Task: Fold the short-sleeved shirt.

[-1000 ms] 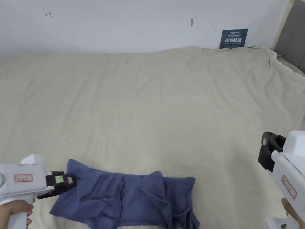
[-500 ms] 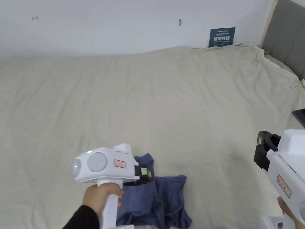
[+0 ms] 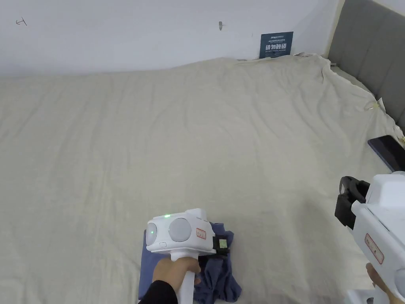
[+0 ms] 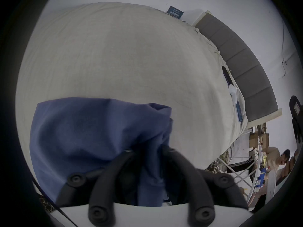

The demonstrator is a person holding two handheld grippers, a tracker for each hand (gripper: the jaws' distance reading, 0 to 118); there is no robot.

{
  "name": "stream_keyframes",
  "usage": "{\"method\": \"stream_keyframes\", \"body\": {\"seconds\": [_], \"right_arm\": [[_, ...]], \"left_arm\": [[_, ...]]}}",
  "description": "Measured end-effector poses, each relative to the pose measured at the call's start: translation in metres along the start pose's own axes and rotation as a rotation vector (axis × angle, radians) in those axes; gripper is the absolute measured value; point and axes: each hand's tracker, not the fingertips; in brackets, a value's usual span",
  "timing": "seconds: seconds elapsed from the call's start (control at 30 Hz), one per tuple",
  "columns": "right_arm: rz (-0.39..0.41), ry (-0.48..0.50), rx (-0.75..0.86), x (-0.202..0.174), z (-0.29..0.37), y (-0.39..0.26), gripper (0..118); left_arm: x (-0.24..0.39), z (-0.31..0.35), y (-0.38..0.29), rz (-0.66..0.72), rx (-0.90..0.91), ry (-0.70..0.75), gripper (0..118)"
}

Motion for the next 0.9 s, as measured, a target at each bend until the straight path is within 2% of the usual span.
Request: {"method": "stream_keyframes", "body": {"seconds": [0.03, 0.13, 0.27, 0.4, 0.57, 0.6, 0.63, 0.7, 0.73, 0.83, 0.9], "right_arm": [[0.001, -0.001, -0.002, 0.0, 0.0, 0.0, 0], [-0.002, -0.001, -0.002, -0.001, 0.0, -0.001, 0], [0.0, 0.0, 0.001, -0.003, 0.002, 0.002, 0], [0.006, 0.0, 0.01, -0.004, 0.003, 0.006, 0], [0.014, 0.006, 0.013, -0.007, 0.002, 0.009, 0], [0.017, 0.007, 0.012, -0.007, 0.002, 0.009, 0], [0.019, 0.007, 0.012, -0.008, 0.002, 0.009, 0], [0.02, 0.008, 0.011, -0.011, 0.004, 0.01, 0], [0.02, 0.008, 0.01, -0.012, 0.004, 0.01, 0], [0.021, 0.007, 0.008, -0.014, 0.006, 0.01, 0], [0.02, 0.007, 0.006, -0.015, 0.006, 0.009, 0]], "left_arm": [[0.001, 0.004, 0.0, 0.001, 0.001, -0.03, 75], [0.008, 0.017, 0.002, 0.0, 0.017, -0.023, 107], [0.008, 0.052, 0.003, -0.059, 0.162, 0.008, 110], [-0.006, 0.086, 0.003, -0.056, 0.283, 0.039, 110], [-0.025, 0.109, -0.005, -0.086, 0.389, 0.159, 109], [-0.026, 0.111, -0.009, -0.107, 0.427, 0.187, 106], [-0.028, 0.113, -0.014, -0.131, 0.461, 0.208, 95], [-0.032, 0.113, -0.021, -0.166, 0.501, 0.232, 65], [-0.034, 0.11, -0.024, -0.167, 0.501, 0.236, 43], [-0.041, 0.104, -0.032, -0.172, 0.51, 0.215, 4], [-0.04, 0.095, -0.037, -0.188, 0.507, 0.236, 0]]}}
